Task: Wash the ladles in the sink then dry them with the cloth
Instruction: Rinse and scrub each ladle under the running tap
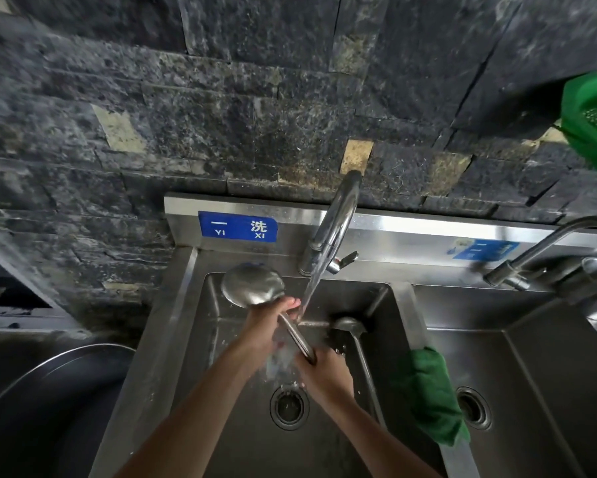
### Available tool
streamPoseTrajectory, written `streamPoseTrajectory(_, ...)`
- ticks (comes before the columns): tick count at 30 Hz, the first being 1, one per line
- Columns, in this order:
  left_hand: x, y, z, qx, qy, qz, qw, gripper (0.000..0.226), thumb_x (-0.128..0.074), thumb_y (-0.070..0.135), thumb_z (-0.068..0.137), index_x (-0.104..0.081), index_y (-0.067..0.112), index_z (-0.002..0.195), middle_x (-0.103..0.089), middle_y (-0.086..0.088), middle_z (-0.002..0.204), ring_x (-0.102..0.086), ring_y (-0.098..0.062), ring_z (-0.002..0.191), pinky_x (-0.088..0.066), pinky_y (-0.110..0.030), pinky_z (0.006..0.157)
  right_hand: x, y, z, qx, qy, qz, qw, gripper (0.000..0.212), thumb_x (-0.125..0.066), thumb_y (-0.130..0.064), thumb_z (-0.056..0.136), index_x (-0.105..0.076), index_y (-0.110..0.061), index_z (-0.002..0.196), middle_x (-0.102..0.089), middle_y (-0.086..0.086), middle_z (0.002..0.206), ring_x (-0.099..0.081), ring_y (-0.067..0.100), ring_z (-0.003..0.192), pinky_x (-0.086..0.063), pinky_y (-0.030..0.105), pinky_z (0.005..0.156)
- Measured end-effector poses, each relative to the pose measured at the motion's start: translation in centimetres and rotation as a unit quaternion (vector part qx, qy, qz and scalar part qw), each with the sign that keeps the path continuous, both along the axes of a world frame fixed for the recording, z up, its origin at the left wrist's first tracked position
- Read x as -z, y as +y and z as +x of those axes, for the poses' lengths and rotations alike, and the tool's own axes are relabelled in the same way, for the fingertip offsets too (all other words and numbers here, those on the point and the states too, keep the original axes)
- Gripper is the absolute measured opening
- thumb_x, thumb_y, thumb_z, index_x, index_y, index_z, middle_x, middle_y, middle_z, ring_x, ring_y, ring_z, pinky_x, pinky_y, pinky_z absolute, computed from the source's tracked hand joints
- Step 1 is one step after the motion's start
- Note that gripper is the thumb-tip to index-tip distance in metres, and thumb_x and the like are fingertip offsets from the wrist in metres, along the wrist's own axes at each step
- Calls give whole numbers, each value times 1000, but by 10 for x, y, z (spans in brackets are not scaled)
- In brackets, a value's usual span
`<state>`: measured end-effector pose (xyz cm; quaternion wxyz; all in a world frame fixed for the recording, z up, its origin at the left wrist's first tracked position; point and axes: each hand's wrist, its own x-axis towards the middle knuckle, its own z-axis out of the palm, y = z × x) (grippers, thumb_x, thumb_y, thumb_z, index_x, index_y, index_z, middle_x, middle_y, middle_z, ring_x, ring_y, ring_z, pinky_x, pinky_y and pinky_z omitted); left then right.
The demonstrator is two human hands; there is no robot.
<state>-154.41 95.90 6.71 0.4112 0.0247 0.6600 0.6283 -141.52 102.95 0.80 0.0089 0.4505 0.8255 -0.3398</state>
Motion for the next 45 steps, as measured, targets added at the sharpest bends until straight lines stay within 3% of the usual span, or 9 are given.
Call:
streamPoseTrajectory(2,6,0,3,7,-10,-2,1000,21,-67,31,89,-75,13,98,-77,7,84,-70,-13,87,-49,-37,78,8,0,11,-9,5,-9,1000,37,-50,-53,84,-54,-24,62,-61,-3,56,-58,9,52,-40,31,50)
streamPoseTrajectory(6,27,0,13,-19,-127,83,988,31,-59,32,97,-59,5,110,-73,-1,118,-72,-20,105,-53,-45,94,20,2,26,-51,11,-31,998,34,-58,-51,87,-52,-25,67,-63,-7,60,-62,8,59,-43,30,54)
streamPoseTrajectory(11,34,-7,-5,-120,-177,132,968,35,-58,32,96,-64,6,118,-73,-6,117,-69,-24,109,-53,-42,98,42,7,70,-73,-10,-62,995,41,-57,-65,82,-60,-26,73,-70,-11,67,-66,6,57,-49,30,52)
streamPoseTrajectory(17,7,-16,-48,-149,-108,162,969,48,-54,37,91,-57,6,128,-69,-2,126,-65,-20,114,-52,-36,92,62,28,97,-60,-69,-59,994,37,-63,-63,88,-67,-26,94,-70,-3,77,-68,13,75,-59,43,75)
streamPoseTrajectory(24,-13,-17,-76,-199,-66,197,958,35,-59,33,95,-60,17,126,-71,2,123,-69,-17,112,-51,-35,96,48,25,34,-7,-59,-1,998,45,-54,-73,83,-52,-33,63,-68,-8,71,-69,20,73,-57,35,66)
streamPoseTrajectory(30,28,-13,-30,-108,-60,92,988,29,-54,32,99,-56,20,125,-71,3,122,-72,-16,105,-54,-40,91,34,14,-24,-25,-22,12,999,53,-47,-72,69,-72,-30,88,-73,-4,78,-69,25,79,-50,33,65)
streamPoseTrajectory(36,52,-21,-11,-97,-65,68,991,30,-56,24,99,-53,9,124,-71,-5,119,-69,-22,107,-54,-42,95,36,14,-30,-71,-47,-4,996,27,-54,-49,79,-62,-28,93,-68,-6,78,-67,28,78,-50,34,66)
streamPoseTrajectory(40,75,-16,36,-39,-91,2,995,21,-60,13,96,-63,-2,110,-68,-13,93,-67,-13,70,-52,-23,58,38,4,-29,-125,-49,4,991,38,-54,-47,86,-59,-34,121,-76,-2,103,-71,29,98,-45,34,69)
streamPoseTrajectory(45,93,-10,48,-23,-162,6,986,15,-68,24,91,-65,13,101,-65,-10,93,-61,-22,84,-48,-32,72,51,-2,29,-114,-57,39,991,27,-48,-51,95,-55,-28,107,-74,0,92,-72,30,86,-56,39,69)
